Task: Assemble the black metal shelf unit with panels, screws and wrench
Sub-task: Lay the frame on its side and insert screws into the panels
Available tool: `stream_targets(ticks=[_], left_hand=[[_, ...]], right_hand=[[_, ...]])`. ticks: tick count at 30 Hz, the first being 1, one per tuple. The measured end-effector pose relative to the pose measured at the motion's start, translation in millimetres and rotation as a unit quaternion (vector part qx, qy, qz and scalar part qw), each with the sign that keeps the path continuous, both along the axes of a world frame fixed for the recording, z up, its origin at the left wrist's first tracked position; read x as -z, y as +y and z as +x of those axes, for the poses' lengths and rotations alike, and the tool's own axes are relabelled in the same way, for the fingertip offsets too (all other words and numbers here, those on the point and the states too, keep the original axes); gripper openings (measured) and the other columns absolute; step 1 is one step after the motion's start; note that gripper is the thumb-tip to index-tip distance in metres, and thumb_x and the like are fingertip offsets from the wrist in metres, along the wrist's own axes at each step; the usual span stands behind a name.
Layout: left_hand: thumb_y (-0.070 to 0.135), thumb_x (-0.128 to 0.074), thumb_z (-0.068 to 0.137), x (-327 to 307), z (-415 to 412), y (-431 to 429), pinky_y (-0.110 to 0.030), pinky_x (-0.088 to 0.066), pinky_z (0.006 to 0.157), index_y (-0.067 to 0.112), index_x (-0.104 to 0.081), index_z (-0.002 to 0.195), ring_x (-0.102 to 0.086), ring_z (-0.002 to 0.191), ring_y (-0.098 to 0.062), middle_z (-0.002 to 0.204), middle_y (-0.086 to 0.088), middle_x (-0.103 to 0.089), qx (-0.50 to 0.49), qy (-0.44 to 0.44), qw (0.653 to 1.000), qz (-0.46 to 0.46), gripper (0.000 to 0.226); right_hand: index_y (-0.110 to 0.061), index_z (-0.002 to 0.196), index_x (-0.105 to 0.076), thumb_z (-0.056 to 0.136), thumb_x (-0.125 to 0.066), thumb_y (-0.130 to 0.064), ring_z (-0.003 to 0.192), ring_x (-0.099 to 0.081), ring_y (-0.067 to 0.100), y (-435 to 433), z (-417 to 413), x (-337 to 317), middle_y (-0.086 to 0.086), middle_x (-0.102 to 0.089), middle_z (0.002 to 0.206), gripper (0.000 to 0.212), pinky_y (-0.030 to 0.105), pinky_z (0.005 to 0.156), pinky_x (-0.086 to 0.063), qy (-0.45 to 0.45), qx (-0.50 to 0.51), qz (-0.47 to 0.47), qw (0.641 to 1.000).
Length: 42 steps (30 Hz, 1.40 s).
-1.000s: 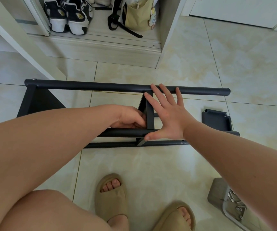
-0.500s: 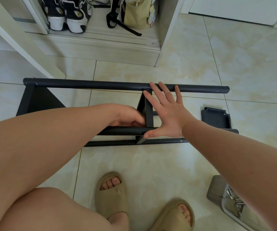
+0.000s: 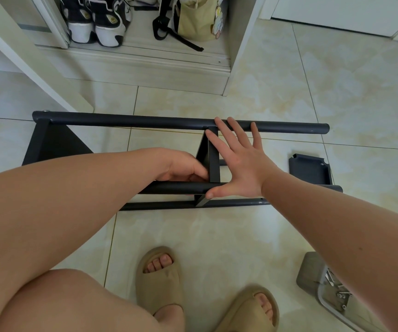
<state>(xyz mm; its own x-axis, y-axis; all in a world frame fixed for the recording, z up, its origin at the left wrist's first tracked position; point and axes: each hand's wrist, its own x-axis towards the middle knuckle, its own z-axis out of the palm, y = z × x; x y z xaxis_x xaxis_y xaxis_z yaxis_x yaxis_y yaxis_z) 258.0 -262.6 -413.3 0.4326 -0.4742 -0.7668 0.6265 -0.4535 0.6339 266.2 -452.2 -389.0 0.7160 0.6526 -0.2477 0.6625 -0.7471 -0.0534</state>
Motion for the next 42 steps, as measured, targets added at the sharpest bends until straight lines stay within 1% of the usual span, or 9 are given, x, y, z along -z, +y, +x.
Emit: stream_targets(ticks=[8,11,15,18,21,28,34,39,42], left_hand=[[0.006,-0.051,0.094,0.5,0.2,3.5,-0.035,-0.047,0.097,0.013,-0.073,0.094,-0.064,0.092,-0.018,0.092,-0.003,-0.072,-0.009,0.009,0.999,-0.046,0.023],[0.019,-0.053,0.096,6.3,1.1,4.8,-0.038,-0.049,0.089,0.014,-0.071,0.108,-0.062,0.090,-0.019,0.101,-0.007,-0.069,-0.012,0.036,0.999,-0.028,0.022],[0.018,-0.059,0.095,5.3,1.3,1.6,-0.035,-0.050,0.082,0.013,-0.073,0.098,-0.064,0.080,-0.018,0.086,-0.004,-0.072,0.002,0.011,1.000,-0.004,0.015],[0.015,-0.059,0.095,2.0,1.8,1.4,-0.034,-0.048,0.096,0.014,-0.074,0.096,-0.067,0.090,-0.019,0.090,-0.003,-0.075,0.016,-0.003,1.000,0.000,0.015],[0.009,-0.054,0.096,1.0,0.9,2.2,-0.030,-0.049,0.093,0.014,-0.072,0.091,-0.067,0.087,-0.015,0.086,-0.001,-0.074,0.010,-0.004,1.000,-0.018,0.019],[0.017,-0.052,0.098,6.4,0.0,6.5,-0.036,-0.050,0.084,0.014,-0.066,0.112,-0.062,0.087,-0.017,0.093,-0.004,-0.069,-0.011,0.036,0.998,-0.043,0.020],[0.008,-0.056,0.095,1.1,-0.5,1.7,-0.027,-0.049,0.078,0.014,-0.069,0.087,-0.065,0.076,-0.014,0.073,0.002,-0.071,-0.007,-0.015,1.000,-0.015,0.016],[0.003,-0.054,0.093,3.0,-0.2,3.4,-0.033,-0.049,0.097,0.007,-0.068,0.110,-0.065,0.099,-0.020,0.102,-0.007,-0.070,-0.013,-0.011,0.999,-0.031,0.021],[0.006,-0.052,0.095,1.8,-0.4,2.3,-0.037,-0.048,0.097,0.011,-0.068,0.104,-0.065,0.091,-0.018,0.090,-0.002,-0.071,-0.018,-0.004,0.999,-0.046,0.019]], right_hand=[[-0.028,0.160,0.011,0.055,-0.028,-0.103,0.153,0.023,0.028,-0.6,0.3,-0.1,0.002,0.023,0.167,0.135,0.064,0.119,0.014,-0.001,-0.001,-0.001,1.000],[-0.028,0.160,0.011,0.055,-0.028,-0.104,0.153,0.023,0.028,-0.4,0.6,0.1,0.001,0.024,0.167,0.136,0.064,0.119,0.014,0.000,-0.001,-0.003,1.000],[-0.028,0.160,0.012,0.055,-0.028,-0.104,0.153,0.022,0.028,-0.4,0.6,0.9,0.001,0.024,0.167,0.136,0.064,0.118,0.015,-0.002,-0.002,-0.002,1.000],[-0.028,0.160,0.012,0.055,-0.028,-0.104,0.153,0.022,0.028,-0.3,0.3,0.5,0.001,0.024,0.167,0.136,0.063,0.118,0.015,-0.002,-0.001,-0.002,1.000],[-0.028,0.161,0.010,0.055,-0.029,-0.103,0.154,0.022,0.028,-0.3,0.2,0.4,0.001,0.023,0.167,0.136,0.063,0.118,0.016,-0.001,-0.002,0.002,1.000],[-0.028,0.160,0.012,0.056,-0.028,-0.104,0.153,0.023,0.028,-0.2,0.7,0.9,0.001,0.024,0.167,0.135,0.064,0.119,0.014,-0.004,-0.004,-0.006,1.000],[-0.027,0.161,0.011,0.056,-0.028,-0.104,0.153,0.022,0.028,-0.4,0.8,1.4,0.001,0.023,0.167,0.136,0.064,0.119,0.014,-0.005,-0.003,-0.004,1.000],[-0.028,0.160,0.011,0.056,-0.026,-0.105,0.153,0.022,0.028,-0.5,1.1,1.7,0.002,0.023,0.167,0.135,0.064,0.119,0.014,-0.007,-0.005,-0.005,1.000],[-0.027,0.161,0.010,0.056,-0.026,-0.104,0.154,0.022,0.028,-0.7,0.8,1.3,0.002,0.022,0.168,0.135,0.063,0.118,0.015,-0.005,-0.005,-0.002,1.000]])
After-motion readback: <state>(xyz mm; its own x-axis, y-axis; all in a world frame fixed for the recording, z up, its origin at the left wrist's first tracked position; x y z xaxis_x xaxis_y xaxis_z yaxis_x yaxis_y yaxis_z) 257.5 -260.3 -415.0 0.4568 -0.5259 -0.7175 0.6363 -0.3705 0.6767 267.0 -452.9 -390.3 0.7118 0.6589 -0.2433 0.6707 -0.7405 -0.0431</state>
